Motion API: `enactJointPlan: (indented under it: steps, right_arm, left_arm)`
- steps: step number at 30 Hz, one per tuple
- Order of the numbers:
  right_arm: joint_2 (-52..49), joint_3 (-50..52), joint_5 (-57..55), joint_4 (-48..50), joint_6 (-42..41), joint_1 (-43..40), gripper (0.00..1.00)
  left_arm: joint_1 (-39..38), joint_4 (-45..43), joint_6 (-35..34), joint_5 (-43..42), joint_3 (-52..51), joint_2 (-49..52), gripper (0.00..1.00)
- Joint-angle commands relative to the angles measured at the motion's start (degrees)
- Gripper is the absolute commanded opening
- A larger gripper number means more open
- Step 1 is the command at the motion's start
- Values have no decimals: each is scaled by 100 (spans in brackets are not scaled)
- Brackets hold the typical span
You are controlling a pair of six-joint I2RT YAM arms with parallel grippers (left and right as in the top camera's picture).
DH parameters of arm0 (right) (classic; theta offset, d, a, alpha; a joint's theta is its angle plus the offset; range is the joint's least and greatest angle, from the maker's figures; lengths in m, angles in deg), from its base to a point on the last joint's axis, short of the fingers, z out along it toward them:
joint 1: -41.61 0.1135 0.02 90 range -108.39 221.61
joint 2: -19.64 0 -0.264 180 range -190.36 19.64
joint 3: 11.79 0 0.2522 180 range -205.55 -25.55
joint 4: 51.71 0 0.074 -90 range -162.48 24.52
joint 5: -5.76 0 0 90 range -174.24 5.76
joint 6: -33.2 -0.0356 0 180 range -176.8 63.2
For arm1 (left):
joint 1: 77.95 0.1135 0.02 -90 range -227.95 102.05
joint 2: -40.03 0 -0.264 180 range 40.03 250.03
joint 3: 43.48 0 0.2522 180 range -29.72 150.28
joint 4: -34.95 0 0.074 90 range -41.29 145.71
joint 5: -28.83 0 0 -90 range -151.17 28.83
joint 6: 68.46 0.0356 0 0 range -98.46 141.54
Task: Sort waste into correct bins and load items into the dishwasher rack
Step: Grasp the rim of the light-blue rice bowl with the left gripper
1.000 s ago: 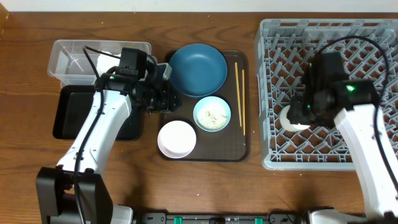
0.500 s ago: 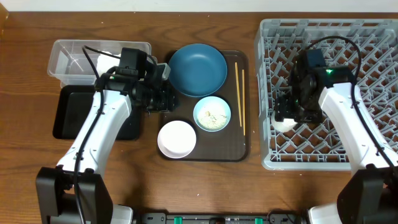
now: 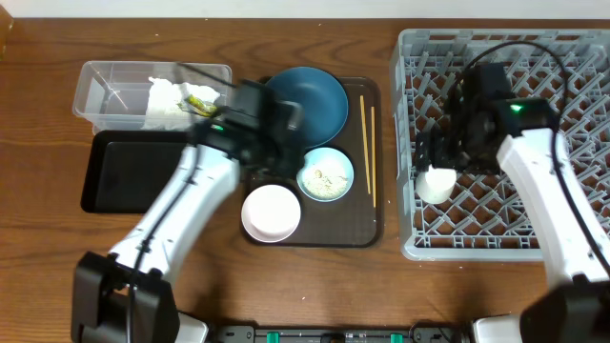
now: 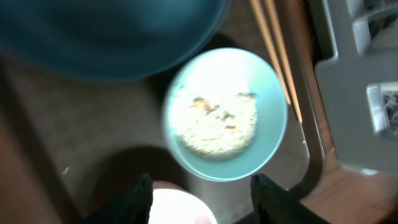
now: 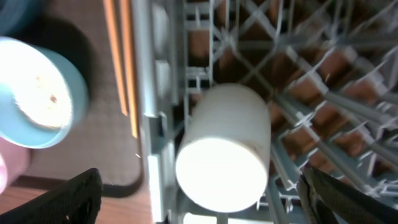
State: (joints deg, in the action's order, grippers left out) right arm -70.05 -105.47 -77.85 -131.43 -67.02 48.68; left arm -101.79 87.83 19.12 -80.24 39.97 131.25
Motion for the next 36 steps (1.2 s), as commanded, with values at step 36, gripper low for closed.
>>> enactJointPlan:
  steps: [36]
  right_arm:
    - [686, -269, 55, -179, 66, -400, 99]
  left_arm:
    - [-2044, -964, 841, 1228, 131, 1606, 32]
